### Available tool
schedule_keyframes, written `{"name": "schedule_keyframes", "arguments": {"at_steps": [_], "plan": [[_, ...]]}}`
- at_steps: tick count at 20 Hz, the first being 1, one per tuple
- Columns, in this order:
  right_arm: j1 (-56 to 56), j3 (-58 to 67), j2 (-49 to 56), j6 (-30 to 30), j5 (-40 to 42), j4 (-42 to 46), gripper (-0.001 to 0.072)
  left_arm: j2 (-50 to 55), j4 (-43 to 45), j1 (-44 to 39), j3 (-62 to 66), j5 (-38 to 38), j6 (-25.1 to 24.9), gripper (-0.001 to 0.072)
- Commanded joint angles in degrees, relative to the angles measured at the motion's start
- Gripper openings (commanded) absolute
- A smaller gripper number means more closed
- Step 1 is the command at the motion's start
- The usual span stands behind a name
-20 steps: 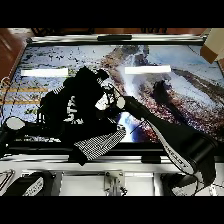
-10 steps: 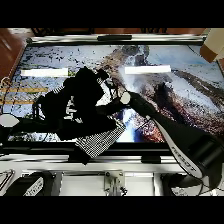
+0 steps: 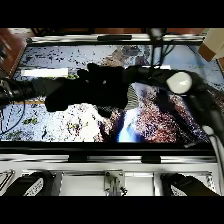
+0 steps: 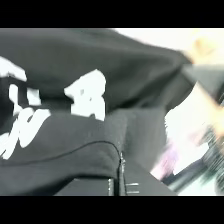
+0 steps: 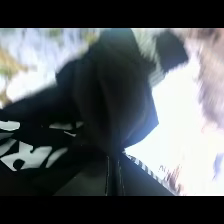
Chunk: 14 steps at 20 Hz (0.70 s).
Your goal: Fold the shirts.
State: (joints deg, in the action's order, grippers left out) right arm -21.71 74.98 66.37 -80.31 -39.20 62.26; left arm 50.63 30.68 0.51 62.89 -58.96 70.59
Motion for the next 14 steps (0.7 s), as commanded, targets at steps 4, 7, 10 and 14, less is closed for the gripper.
{"name": "schedule_keyframes", "arguments": {"at_steps": [4,7,10,14], "plan": [[4.52,0.07,-18.62,-0.2,20.04,1.33,0.0068,0.2,-15.74,-11.32,13.77,27.41,-4.33,0.0051],[4.52,0.07,-24.48,-0.15,24.0,1.36,0.0068,0.35,-15.72,-16.92,16.26,31.32,-8.31,0.0051],[4.52,0.07,-27.96,-0.17,18.71,1.36,0.0068,0.28,-14.47,-15.08,16.28,27.85,-8.39,0.0051],[2.84,-0.13,-25.22,-1.53,-9.97,1.07,0.0068,0.44,-11.87,-2.21,16.24,12.68,-6.62,0.0051]]}}
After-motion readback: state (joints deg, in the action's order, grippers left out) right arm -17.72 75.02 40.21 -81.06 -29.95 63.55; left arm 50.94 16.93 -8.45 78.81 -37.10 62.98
